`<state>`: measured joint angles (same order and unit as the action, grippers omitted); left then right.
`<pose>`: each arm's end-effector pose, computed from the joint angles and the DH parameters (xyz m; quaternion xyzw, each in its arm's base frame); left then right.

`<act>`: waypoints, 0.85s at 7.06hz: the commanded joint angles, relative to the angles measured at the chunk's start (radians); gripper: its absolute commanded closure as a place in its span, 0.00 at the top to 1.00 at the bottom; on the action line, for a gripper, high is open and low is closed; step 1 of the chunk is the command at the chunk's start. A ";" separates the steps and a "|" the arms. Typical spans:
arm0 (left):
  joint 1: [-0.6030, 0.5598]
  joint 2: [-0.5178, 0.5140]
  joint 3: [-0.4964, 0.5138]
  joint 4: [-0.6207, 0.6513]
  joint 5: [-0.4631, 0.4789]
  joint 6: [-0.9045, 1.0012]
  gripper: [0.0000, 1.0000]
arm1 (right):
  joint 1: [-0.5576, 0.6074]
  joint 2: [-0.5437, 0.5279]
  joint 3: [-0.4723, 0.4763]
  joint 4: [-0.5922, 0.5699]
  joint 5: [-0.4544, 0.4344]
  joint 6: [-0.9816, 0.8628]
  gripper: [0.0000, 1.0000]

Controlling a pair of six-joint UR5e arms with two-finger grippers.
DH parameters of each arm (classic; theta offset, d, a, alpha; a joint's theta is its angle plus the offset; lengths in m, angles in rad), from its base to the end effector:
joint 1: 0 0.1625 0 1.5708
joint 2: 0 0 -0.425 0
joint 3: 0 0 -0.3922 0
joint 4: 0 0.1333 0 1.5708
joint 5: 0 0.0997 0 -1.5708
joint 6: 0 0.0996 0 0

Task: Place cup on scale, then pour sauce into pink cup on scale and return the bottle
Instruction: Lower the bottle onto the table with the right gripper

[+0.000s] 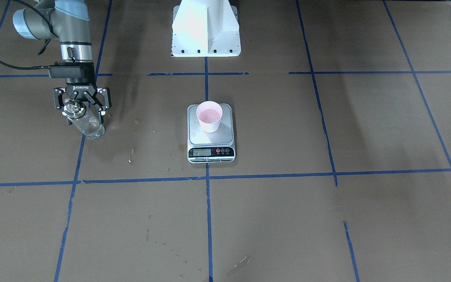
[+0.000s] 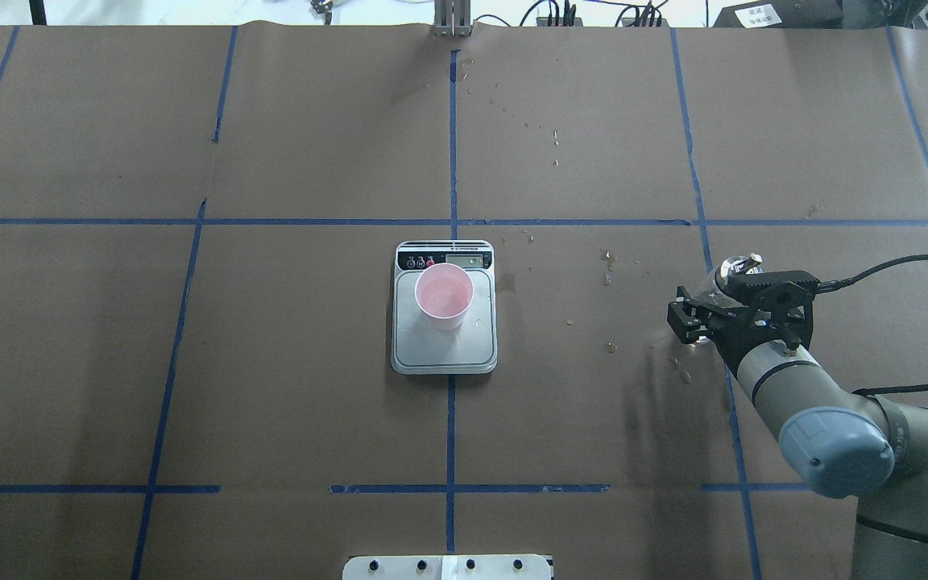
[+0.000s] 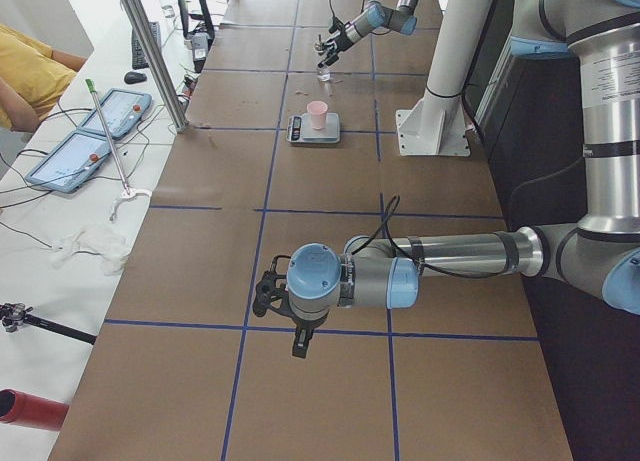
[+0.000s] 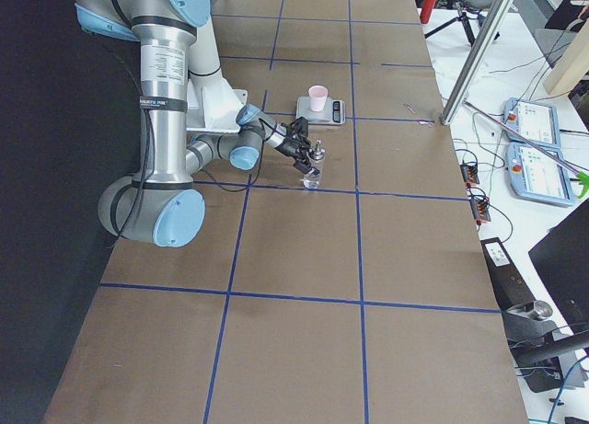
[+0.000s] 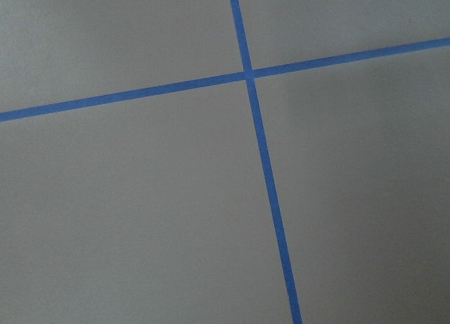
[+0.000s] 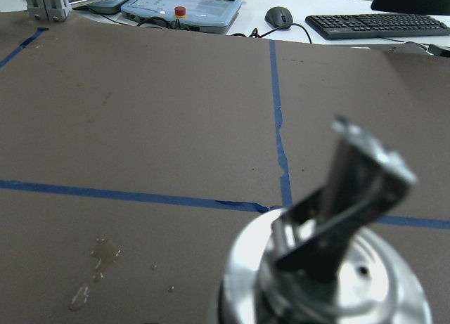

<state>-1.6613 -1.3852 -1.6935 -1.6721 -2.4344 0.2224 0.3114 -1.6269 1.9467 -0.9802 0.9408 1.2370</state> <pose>-0.0949 -0.4082 0.6657 0.0824 0.4106 0.0679 0.9055 -0.3916 -0.3277 0.4342 0.3964 -0.3082 0.1266 0.8555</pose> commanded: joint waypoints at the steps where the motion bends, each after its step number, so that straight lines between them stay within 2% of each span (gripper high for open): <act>1: 0.000 0.000 0.000 0.000 0.000 0.000 1.00 | 0.000 0.001 0.001 0.000 0.001 -0.002 1.00; 6: 0.002 0.000 0.002 -0.018 -0.002 -0.002 1.00 | -0.014 -0.030 0.009 0.003 -0.017 0.018 1.00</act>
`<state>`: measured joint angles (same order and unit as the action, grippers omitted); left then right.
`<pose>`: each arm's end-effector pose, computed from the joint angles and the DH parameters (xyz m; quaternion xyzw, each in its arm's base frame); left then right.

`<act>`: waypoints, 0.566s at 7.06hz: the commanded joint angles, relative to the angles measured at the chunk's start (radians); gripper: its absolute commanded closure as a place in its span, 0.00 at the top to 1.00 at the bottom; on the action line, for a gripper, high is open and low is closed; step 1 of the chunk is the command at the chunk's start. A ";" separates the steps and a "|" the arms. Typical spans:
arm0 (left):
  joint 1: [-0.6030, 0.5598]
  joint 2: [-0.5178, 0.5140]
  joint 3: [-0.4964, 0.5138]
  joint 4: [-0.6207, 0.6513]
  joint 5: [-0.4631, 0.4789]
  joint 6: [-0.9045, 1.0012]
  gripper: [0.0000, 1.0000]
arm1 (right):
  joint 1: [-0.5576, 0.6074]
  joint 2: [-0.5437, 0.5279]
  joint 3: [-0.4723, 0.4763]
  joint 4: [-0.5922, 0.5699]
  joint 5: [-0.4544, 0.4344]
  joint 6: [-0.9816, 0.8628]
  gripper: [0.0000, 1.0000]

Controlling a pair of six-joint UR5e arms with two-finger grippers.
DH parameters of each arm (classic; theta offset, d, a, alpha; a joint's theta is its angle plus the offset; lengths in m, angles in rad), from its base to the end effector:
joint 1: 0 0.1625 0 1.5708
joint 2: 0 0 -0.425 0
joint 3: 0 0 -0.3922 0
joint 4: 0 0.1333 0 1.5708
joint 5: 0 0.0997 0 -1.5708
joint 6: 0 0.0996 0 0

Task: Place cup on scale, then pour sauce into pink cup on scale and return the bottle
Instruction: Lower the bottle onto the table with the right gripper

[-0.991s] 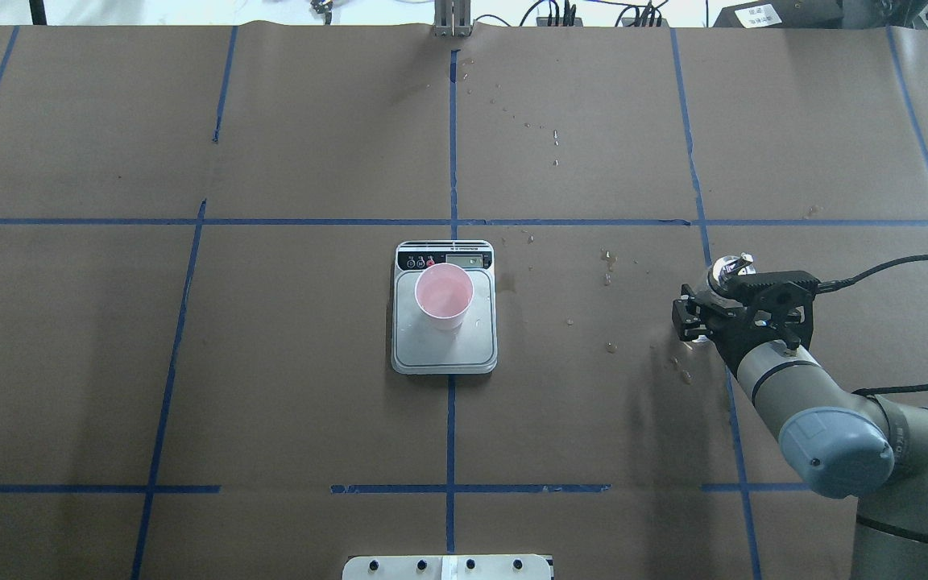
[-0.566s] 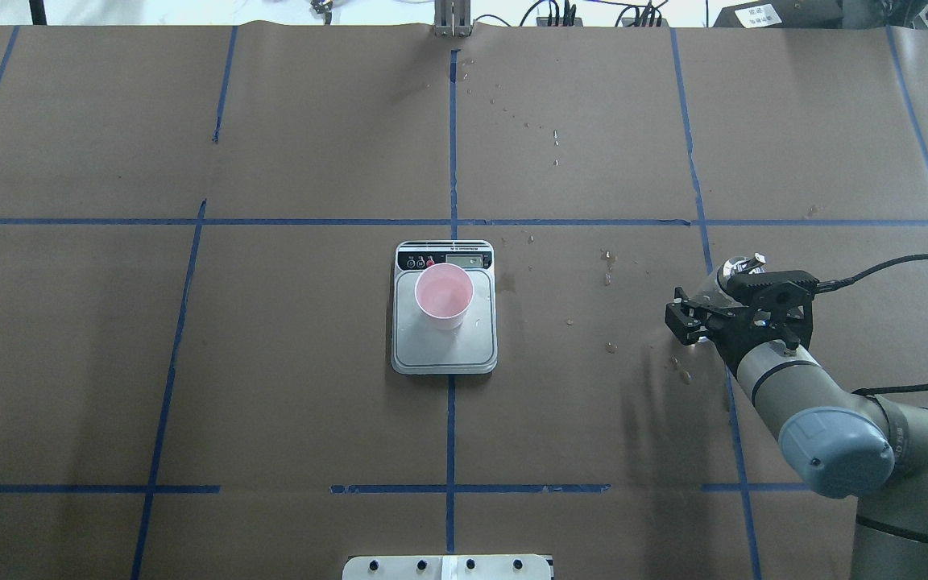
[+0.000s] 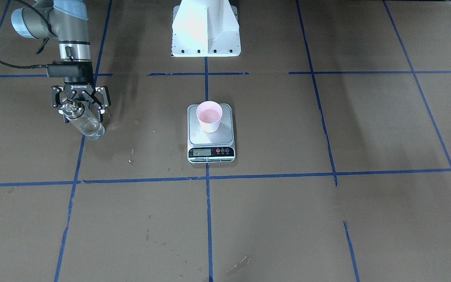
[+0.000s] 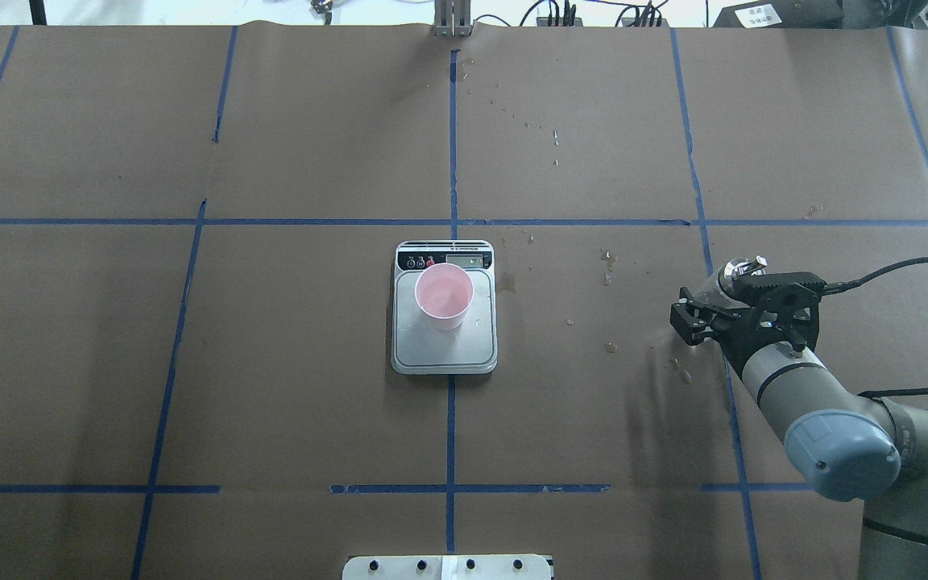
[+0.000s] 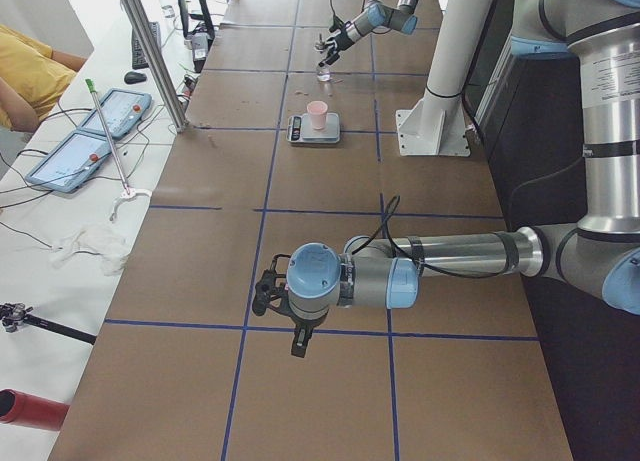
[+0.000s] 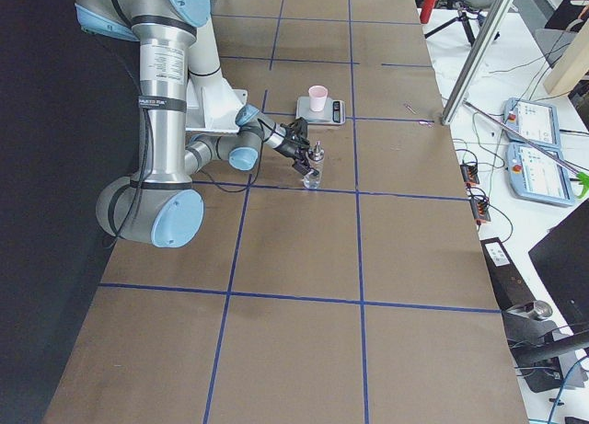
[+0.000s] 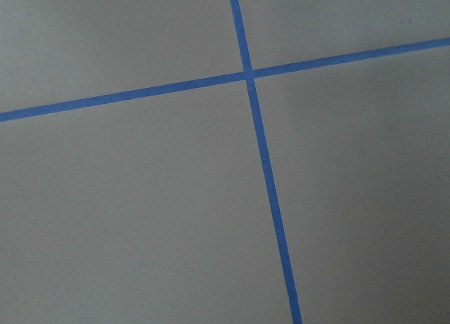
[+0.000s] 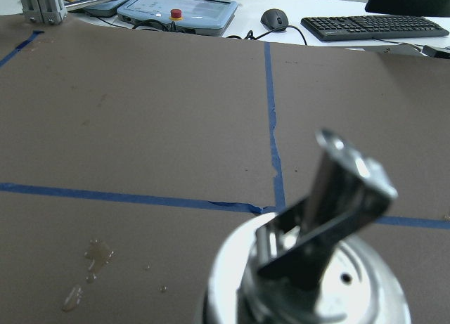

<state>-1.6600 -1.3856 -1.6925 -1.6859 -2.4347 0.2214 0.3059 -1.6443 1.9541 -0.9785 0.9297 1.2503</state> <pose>-0.0944 -0.4093 0.6646 0.0879 0.4098 0.0707 0.9052 -0.3870 -0.3245 0.4380 0.3972 -0.3062 0.1311 0.8551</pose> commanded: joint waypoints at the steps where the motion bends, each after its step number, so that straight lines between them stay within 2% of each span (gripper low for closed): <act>1: -0.001 0.000 0.001 -0.005 -0.001 -0.001 1.00 | -0.024 -0.044 0.002 0.042 -0.009 0.006 1.00; 2: 0.000 0.000 0.001 -0.005 0.000 -0.001 1.00 | -0.049 -0.075 0.000 0.094 -0.028 0.006 1.00; 4: 0.000 0.000 0.001 -0.005 0.000 -0.001 1.00 | -0.100 -0.075 0.002 0.115 -0.068 0.021 1.00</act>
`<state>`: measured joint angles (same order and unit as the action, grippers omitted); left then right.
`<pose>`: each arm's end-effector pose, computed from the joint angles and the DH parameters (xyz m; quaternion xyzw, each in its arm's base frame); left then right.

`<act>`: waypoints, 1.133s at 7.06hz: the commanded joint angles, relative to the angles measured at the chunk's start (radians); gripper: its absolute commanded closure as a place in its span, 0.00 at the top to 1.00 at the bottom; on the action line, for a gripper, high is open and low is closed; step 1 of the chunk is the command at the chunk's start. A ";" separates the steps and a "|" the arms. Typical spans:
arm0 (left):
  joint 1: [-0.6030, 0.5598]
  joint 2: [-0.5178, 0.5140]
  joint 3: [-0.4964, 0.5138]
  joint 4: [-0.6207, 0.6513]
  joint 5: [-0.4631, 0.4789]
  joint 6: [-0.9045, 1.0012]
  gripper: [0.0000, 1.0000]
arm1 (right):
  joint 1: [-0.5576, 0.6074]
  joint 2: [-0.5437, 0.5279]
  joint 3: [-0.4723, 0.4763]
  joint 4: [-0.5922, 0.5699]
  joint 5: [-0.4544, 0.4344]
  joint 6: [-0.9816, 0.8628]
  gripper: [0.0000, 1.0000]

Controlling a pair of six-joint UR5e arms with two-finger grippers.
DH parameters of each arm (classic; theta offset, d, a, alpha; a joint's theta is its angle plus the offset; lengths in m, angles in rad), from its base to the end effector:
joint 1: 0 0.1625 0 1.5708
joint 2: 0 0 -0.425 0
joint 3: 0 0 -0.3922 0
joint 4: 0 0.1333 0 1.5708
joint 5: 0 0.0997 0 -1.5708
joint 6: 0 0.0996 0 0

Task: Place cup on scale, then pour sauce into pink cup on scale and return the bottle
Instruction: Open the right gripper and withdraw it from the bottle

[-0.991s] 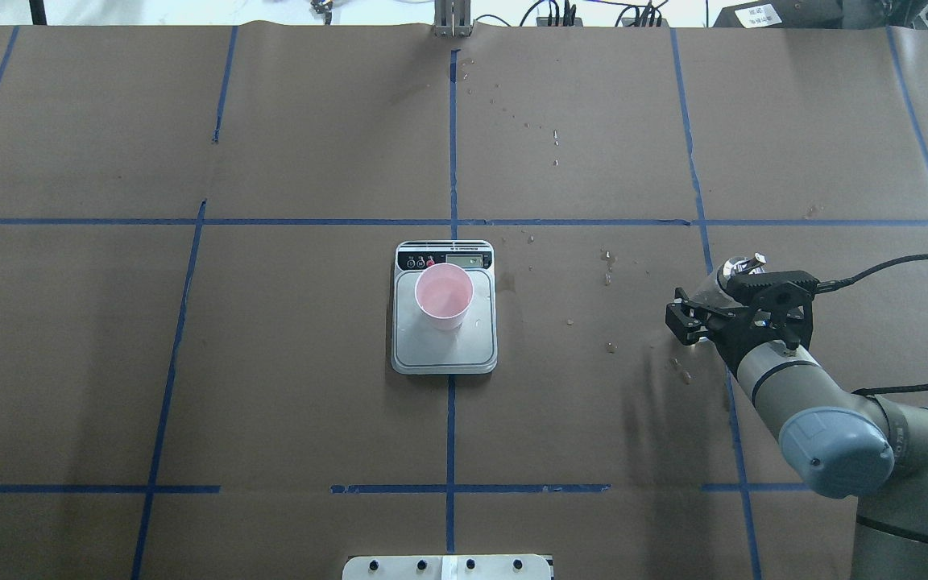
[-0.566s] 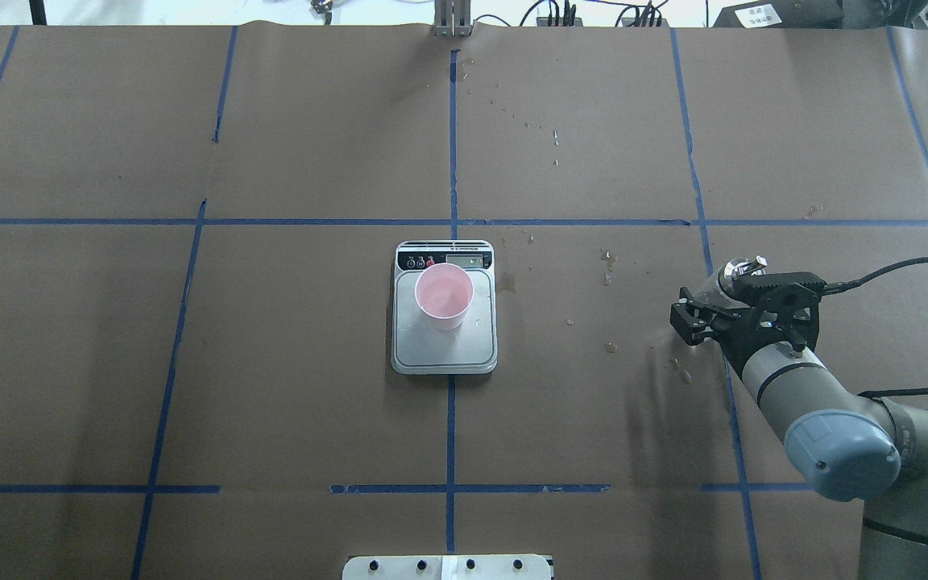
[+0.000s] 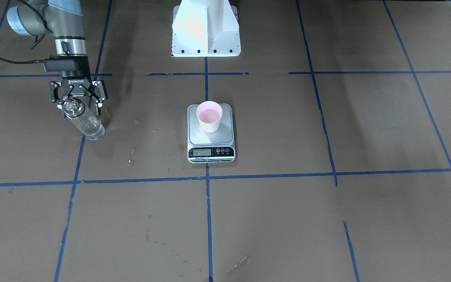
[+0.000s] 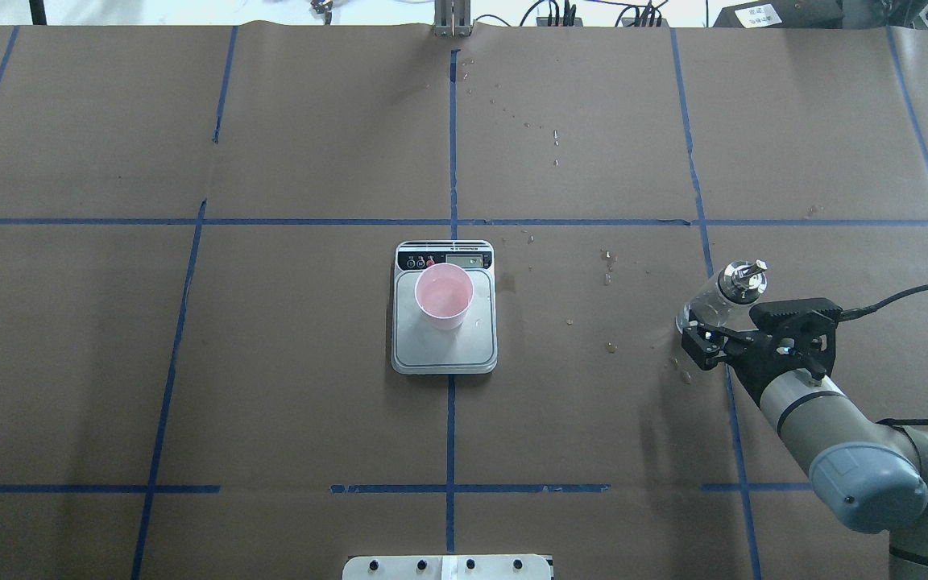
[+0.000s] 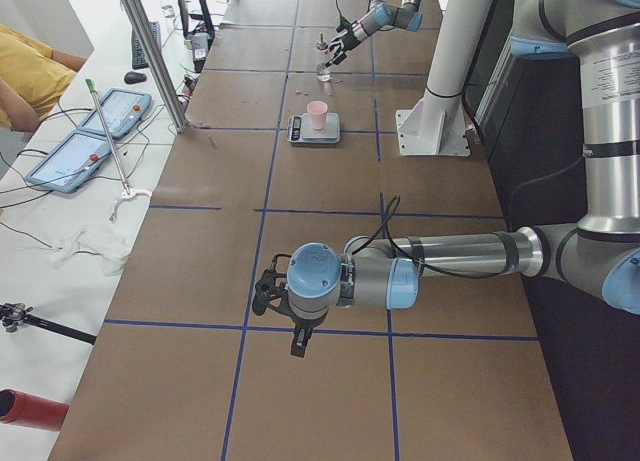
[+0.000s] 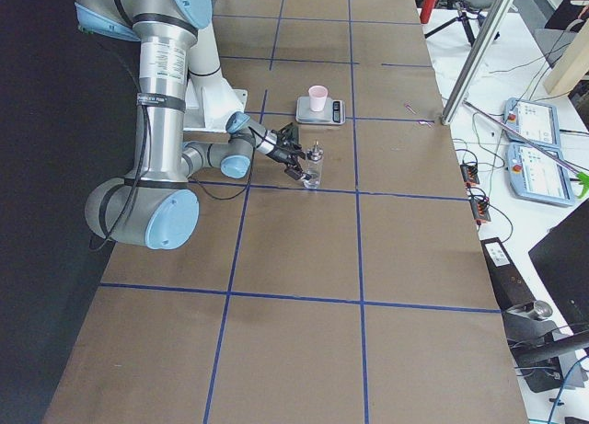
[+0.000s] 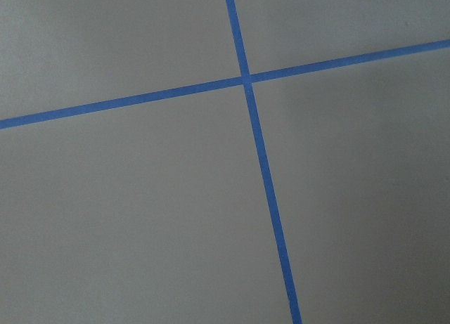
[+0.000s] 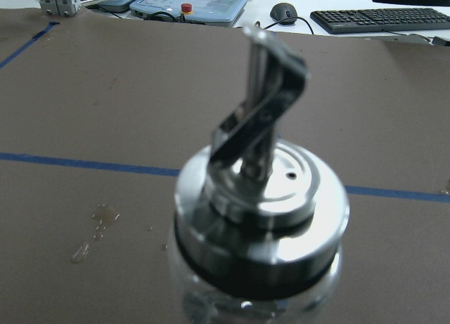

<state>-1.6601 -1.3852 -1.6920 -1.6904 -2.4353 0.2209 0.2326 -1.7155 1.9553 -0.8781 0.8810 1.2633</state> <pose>-0.0944 -0.4093 0.6645 0.0894 0.4099 0.0712 0.9050 -0.3836 -0.2930 0.4556 0.4039 -0.3272 0.1204 0.8458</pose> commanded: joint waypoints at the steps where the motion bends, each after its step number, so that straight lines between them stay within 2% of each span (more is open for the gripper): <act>1: 0.000 0.000 0.000 0.000 0.001 0.000 1.00 | -0.036 -0.009 0.000 0.015 -0.024 0.008 1.00; 2: -0.001 0.000 0.000 0.000 -0.001 0.002 1.00 | -0.038 -0.050 0.002 0.031 -0.017 0.007 1.00; 4: 0.000 0.000 0.000 0.000 -0.001 0.000 1.00 | -0.033 -0.249 -0.001 0.291 0.056 -0.091 1.00; 5: 0.000 0.000 0.000 0.000 -0.002 0.000 1.00 | -0.027 -0.310 -0.016 0.405 0.084 -0.169 1.00; 6: -0.001 0.000 0.000 0.000 -0.002 0.000 1.00 | 0.052 -0.325 -0.042 0.463 0.175 -0.244 1.00; 7: 0.000 0.000 0.000 0.000 -0.002 0.000 1.00 | 0.215 -0.325 -0.074 0.506 0.364 -0.328 1.00; 8: 0.000 0.000 -0.001 0.000 -0.004 0.000 1.00 | 0.448 -0.316 -0.126 0.525 0.598 -0.479 1.00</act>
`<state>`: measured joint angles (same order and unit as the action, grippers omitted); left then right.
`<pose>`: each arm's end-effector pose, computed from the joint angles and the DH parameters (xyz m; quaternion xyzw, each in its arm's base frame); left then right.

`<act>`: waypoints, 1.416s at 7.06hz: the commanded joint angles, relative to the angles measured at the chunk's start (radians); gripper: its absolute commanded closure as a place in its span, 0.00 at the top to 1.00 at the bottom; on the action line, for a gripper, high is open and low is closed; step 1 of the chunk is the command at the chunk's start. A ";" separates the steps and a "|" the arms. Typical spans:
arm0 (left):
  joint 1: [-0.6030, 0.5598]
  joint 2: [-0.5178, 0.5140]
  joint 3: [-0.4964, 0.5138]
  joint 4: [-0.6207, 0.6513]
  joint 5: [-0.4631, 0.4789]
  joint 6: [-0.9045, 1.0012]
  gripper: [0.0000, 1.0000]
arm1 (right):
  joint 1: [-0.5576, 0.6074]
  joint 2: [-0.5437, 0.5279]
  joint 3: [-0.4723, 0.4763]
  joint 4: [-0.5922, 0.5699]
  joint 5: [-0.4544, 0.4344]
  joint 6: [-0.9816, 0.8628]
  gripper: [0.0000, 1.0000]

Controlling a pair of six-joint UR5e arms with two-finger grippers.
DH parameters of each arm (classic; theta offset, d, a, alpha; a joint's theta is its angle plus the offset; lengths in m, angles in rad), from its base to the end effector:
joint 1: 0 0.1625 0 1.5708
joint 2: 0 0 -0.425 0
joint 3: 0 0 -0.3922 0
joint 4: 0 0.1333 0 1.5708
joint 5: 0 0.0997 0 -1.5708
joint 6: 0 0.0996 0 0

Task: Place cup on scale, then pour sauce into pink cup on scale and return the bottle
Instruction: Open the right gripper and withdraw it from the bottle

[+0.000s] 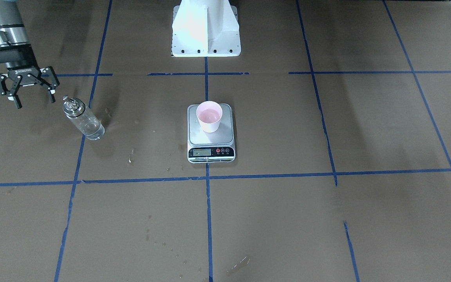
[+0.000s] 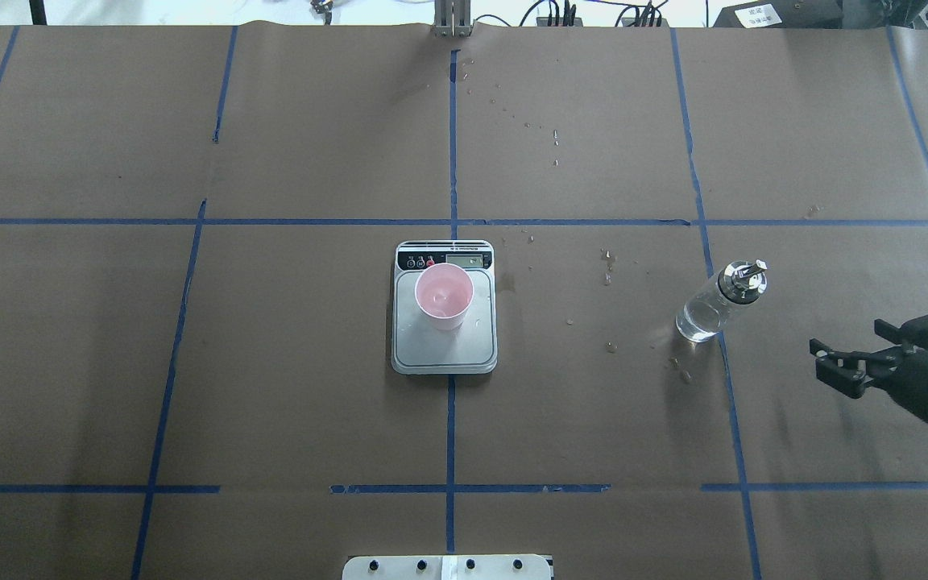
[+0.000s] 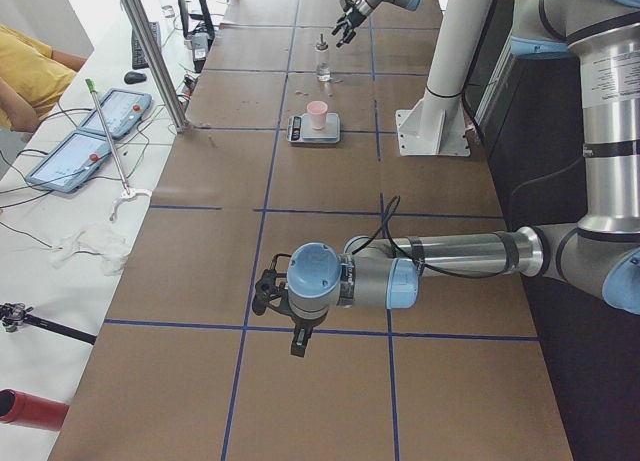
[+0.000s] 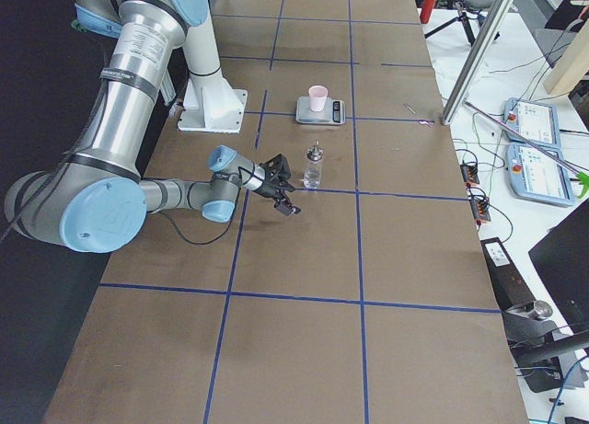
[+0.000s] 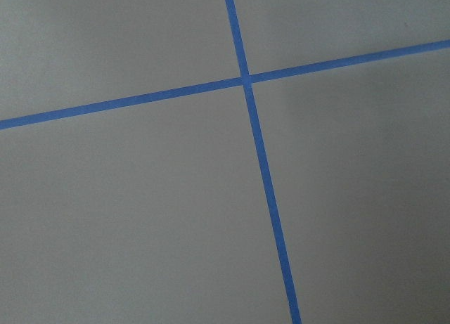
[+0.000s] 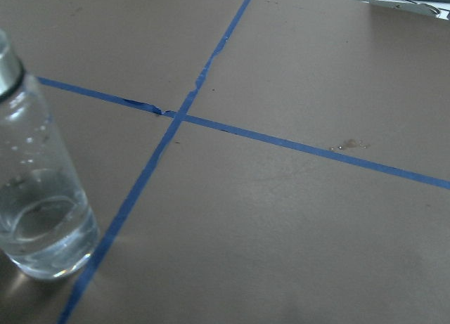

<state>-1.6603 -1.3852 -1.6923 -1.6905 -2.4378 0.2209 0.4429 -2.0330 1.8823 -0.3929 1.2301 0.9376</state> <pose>-0.0943 -0.4093 0.6641 0.0898 0.4109 0.0712 0.9044 -0.2269 -0.2920 0.5650 0.3749 -0.3401 0.0014 0.8624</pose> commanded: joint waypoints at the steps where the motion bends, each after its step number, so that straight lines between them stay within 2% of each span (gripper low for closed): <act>1: 0.001 0.000 -0.001 -0.001 -0.001 0.002 1.00 | 0.442 0.016 -0.108 0.055 0.442 -0.321 1.00; 2: 0.001 0.000 -0.003 -0.002 -0.003 0.002 1.00 | 0.691 0.057 -0.162 0.036 0.694 -0.471 1.00; 3: 0.001 0.000 -0.003 -0.003 -0.004 0.002 1.00 | 0.919 0.123 -0.217 -0.044 0.946 -0.559 1.00; 4: 0.001 0.000 -0.003 -0.017 -0.004 0.000 1.00 | 1.070 0.166 -0.204 -0.220 1.097 -0.688 1.00; 5: 0.001 0.000 -0.003 -0.017 -0.004 0.000 1.00 | 1.136 0.227 -0.194 -0.389 1.149 -0.764 1.00; 6: 0.001 0.000 -0.003 -0.017 -0.004 0.000 1.00 | 1.149 0.288 -0.196 -0.529 1.151 -0.828 1.00; 7: 0.001 0.000 -0.003 -0.017 -0.004 0.000 1.00 | 1.169 0.362 -0.178 -0.728 1.139 -0.882 1.00; 8: 0.001 -0.002 -0.003 -0.017 -0.004 0.000 1.00 | 1.212 0.441 -0.110 -1.060 1.132 -0.895 1.00; 9: 0.001 -0.002 -0.003 -0.018 -0.004 0.000 1.00 | 1.220 0.460 -0.059 -1.233 1.005 -0.937 1.00; 10: 0.001 -0.002 -0.003 -0.017 -0.004 0.000 1.00 | 1.217 0.327 -0.066 -1.159 0.944 -1.024 1.00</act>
<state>-1.6597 -1.3865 -1.6951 -1.7080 -2.4421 0.2209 1.6521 -1.6236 1.7952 -1.4959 2.2644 0.0009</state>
